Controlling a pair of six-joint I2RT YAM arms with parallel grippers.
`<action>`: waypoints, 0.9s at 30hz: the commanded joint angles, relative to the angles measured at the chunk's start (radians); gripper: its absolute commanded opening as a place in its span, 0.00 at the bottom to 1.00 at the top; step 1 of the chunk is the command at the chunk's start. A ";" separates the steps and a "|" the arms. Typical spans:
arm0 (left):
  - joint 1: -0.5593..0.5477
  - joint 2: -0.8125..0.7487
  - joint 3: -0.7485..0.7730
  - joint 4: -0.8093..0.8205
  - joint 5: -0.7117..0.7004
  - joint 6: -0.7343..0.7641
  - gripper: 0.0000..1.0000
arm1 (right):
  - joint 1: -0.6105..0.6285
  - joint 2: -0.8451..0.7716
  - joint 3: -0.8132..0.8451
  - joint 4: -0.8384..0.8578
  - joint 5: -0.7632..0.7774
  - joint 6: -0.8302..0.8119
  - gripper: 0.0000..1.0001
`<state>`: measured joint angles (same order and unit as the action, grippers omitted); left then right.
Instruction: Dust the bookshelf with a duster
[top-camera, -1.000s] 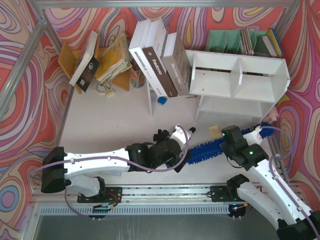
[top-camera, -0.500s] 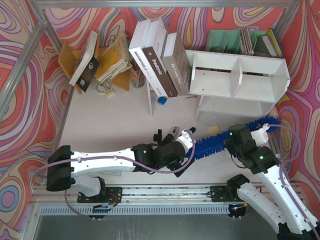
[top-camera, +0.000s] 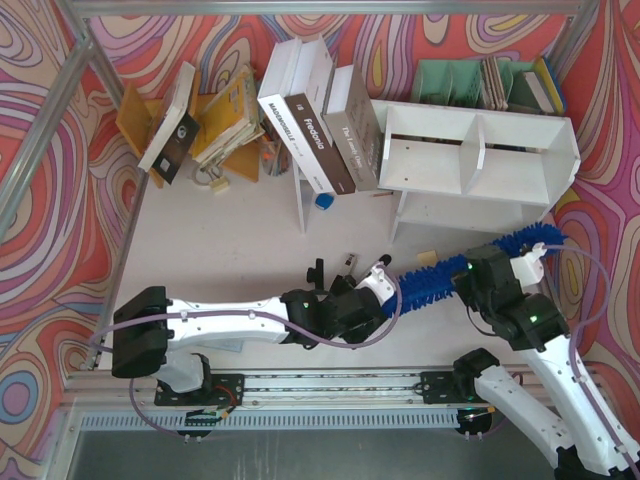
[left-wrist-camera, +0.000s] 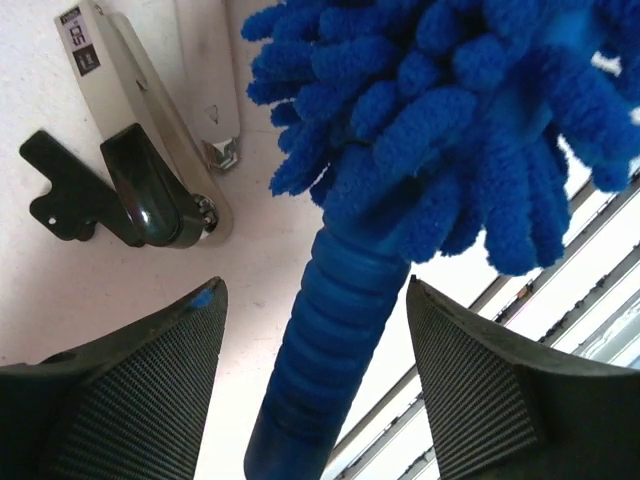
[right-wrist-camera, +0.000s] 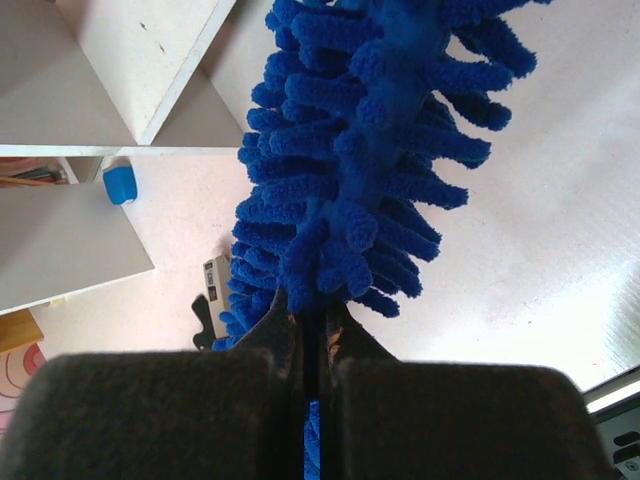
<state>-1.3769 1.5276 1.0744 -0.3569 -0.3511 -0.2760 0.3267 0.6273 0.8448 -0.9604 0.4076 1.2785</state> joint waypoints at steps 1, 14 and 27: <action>-0.005 0.009 0.044 -0.012 -0.041 0.002 0.63 | -0.005 -0.011 0.041 -0.009 0.026 -0.007 0.00; -0.060 -0.055 0.064 -0.087 -0.077 -0.045 0.06 | -0.006 0.003 0.043 -0.023 0.041 -0.018 0.00; -0.185 -0.104 0.177 -0.191 -0.162 -0.015 0.00 | -0.005 -0.001 0.201 -0.046 0.136 -0.143 0.53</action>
<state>-1.5394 1.4708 1.2217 -0.4858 -0.4473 -0.2764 0.3267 0.6361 0.9829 -0.9890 0.4492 1.2148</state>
